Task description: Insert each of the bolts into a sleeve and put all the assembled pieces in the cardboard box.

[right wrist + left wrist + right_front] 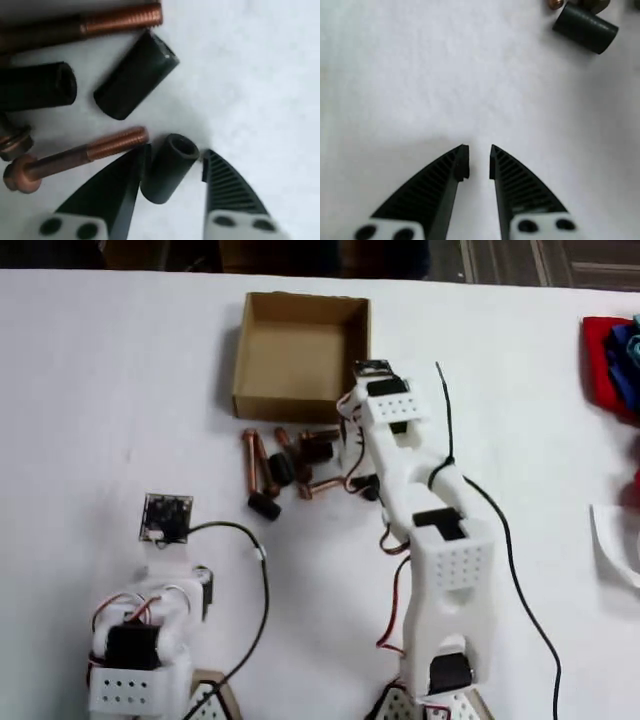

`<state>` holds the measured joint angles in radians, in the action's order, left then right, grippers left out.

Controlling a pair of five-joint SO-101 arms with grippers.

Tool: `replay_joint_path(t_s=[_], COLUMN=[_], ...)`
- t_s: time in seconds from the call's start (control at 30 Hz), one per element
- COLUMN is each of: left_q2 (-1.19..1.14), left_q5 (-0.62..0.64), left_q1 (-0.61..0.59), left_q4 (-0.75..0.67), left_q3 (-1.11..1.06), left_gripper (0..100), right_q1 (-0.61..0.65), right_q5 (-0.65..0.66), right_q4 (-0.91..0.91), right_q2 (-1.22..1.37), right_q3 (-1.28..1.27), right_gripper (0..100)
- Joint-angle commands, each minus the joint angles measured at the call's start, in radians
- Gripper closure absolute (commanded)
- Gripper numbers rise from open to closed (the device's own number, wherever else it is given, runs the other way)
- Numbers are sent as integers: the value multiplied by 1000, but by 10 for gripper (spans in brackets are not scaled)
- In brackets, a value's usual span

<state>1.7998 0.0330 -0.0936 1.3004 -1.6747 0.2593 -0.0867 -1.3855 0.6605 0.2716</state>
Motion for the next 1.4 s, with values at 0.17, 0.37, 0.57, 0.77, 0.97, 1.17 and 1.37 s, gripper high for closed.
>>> replay_joint_path(t_s=[0.17,0.37,0.57,0.77,0.97,1.17,1.37], left_q2=[25,25,25,25,25,25,25], left_q5=[-6,-6,-6,-6,-6,-6,-6], left_q1=[9,9,9,9,9,9,9], left_q4=[-15,-15,-15,-15,-15,-15,-15], left_q3=[-19,-19,-19,-19,-19,-19,-19], left_gripper=[905,905,905,905,905,905,905], right_q1=[-74,-102,-137,-142,-142,-143,-150], right_q5=[2,213,391,479,482,482,482], right_q4=[-4,-84,-122,-47,-25,-22,7], right_q2=[12,-117,-257,-225,-160,-94,-67], right_q3=[41,32,-40,-169,-172,-169,-169], right_gripper=[978,978,978,974,821,813,850])
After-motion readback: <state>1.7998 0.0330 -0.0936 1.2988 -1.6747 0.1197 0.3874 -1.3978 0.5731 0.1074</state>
